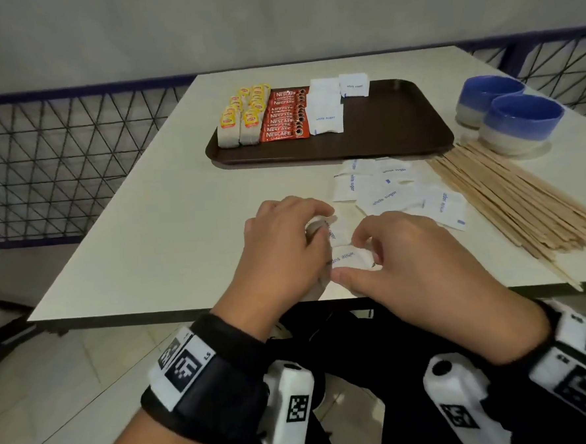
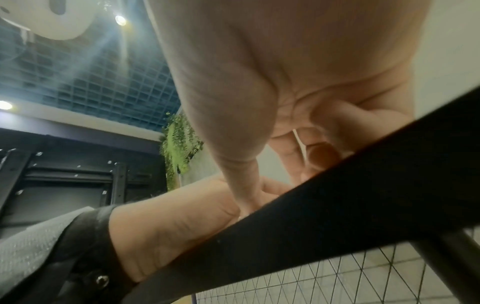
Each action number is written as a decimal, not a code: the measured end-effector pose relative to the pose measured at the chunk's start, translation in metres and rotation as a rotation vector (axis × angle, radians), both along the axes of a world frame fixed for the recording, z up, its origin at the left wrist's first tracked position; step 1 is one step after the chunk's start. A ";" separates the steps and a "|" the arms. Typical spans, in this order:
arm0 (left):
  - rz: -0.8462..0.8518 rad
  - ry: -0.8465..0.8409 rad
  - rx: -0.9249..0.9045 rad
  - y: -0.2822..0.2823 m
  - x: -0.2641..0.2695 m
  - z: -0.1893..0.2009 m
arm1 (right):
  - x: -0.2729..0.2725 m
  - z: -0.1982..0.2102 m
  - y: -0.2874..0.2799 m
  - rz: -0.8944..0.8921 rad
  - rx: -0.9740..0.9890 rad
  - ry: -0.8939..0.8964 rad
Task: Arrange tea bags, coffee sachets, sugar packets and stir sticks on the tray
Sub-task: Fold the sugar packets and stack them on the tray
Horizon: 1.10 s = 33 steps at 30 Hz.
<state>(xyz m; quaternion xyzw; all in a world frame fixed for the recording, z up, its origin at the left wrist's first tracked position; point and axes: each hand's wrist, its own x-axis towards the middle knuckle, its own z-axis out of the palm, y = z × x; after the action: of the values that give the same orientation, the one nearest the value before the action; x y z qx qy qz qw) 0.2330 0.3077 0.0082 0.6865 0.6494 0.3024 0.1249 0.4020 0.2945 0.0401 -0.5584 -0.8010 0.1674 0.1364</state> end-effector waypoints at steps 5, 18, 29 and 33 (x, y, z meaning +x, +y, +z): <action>0.008 -0.338 0.019 -0.003 -0.006 0.003 | 0.006 -0.002 0.000 0.004 -0.018 0.097; 0.143 -0.887 0.101 -0.001 -0.021 0.005 | 0.026 -0.020 -0.012 0.246 0.124 -0.046; -0.030 -0.786 0.000 -0.001 -0.013 0.004 | 0.021 -0.028 0.008 0.113 -0.112 1.008; -0.048 -0.808 -0.054 -0.001 -0.013 0.001 | 0.017 -0.025 0.012 0.190 -0.223 1.219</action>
<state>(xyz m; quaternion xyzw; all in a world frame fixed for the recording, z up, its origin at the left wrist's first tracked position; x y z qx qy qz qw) 0.2199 0.3070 0.0091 0.5238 0.5396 0.5275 0.3951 0.4186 0.3069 0.0151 -0.2997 -0.6033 0.5497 0.4941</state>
